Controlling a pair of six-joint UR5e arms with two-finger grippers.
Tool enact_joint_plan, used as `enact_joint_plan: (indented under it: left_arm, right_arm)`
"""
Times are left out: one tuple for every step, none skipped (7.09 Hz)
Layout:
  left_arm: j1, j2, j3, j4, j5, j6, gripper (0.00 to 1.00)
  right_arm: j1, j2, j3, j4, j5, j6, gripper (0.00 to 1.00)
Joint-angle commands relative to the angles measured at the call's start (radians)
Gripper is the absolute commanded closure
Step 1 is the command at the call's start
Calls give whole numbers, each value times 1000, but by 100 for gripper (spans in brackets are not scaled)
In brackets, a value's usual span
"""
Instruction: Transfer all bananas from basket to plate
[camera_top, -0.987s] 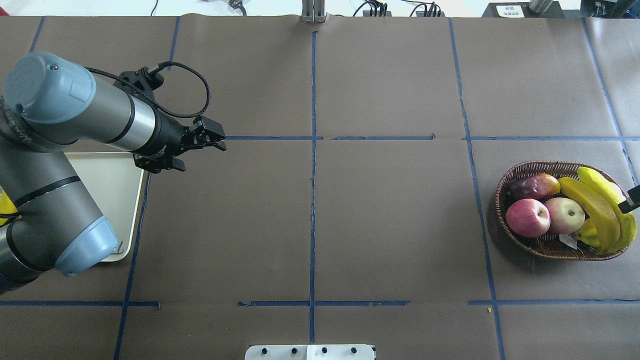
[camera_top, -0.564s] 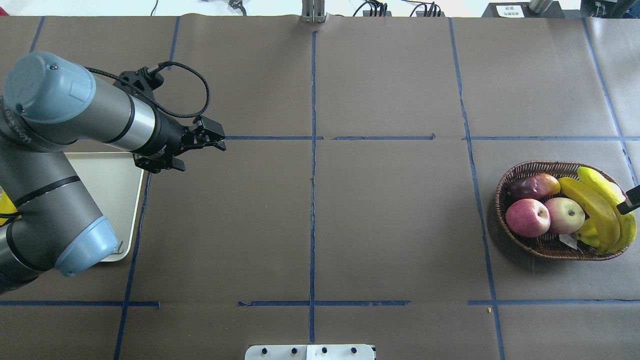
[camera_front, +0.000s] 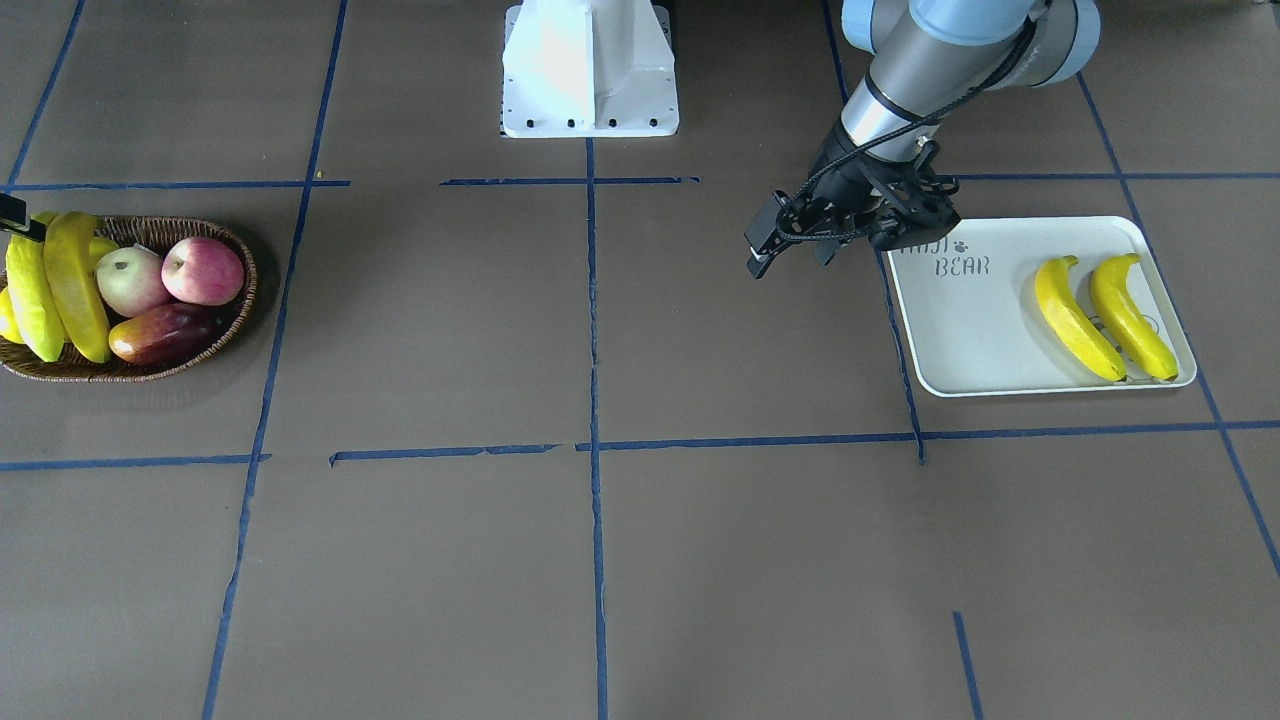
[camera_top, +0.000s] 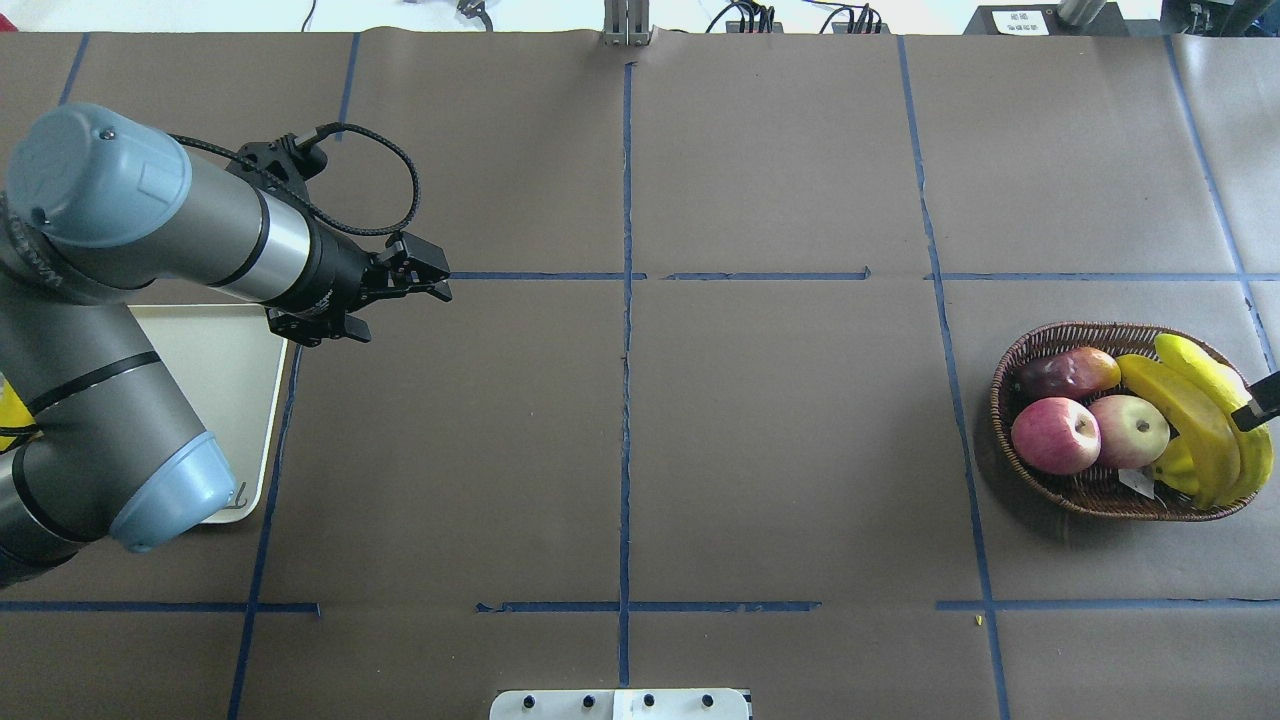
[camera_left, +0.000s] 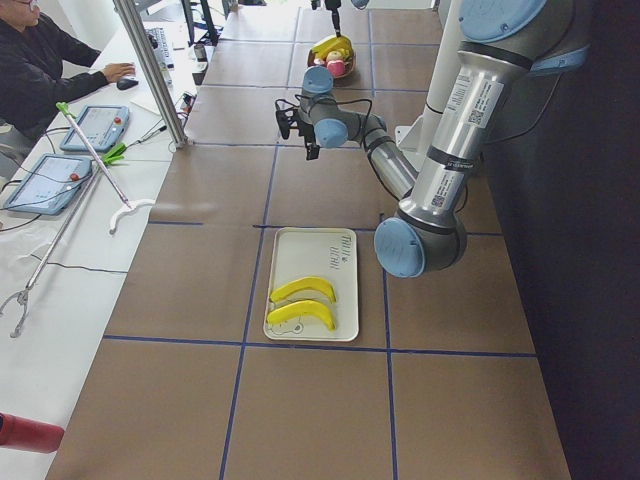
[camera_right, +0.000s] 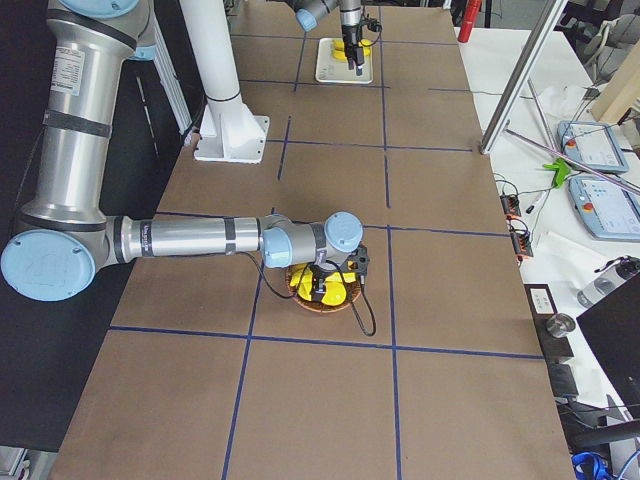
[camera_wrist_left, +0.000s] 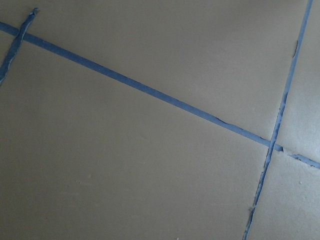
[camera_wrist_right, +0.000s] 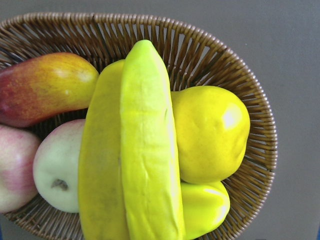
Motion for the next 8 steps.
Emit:
enact_joint_plan:
  left_arm:
    - [0,0,0,-1,0,0,0]
    - [0,0,0,-1,0,0,0]
    - [-2,2,0,-1,-1,0,0]
    - [-2,2,0,-1,-1,0,0]
    - [-2,2,-2,-1,-1,0,0]
    - [-2,3,0,-1,-1,2,0]
    - [-2,3,0,-1,-1,0,0]
    - [-2,2,0,-1,-1,0,0]
  right_arm:
    - [-4,0,-1,21,0,1,27]
    - [-10,0,-1,24,0,-1,27]
    - [-12,0,-1,24,0,1,33]
    - [-13,0,-2,22,0,-1,36]
    - [-13,0,-2,24,0,1,48]
    - [-13,0,-1,25,-2,-4,75]
    - [-13,0,-1,33,-3,-13,94]
    - [-12,-2,-5,77,-6,-15,100]
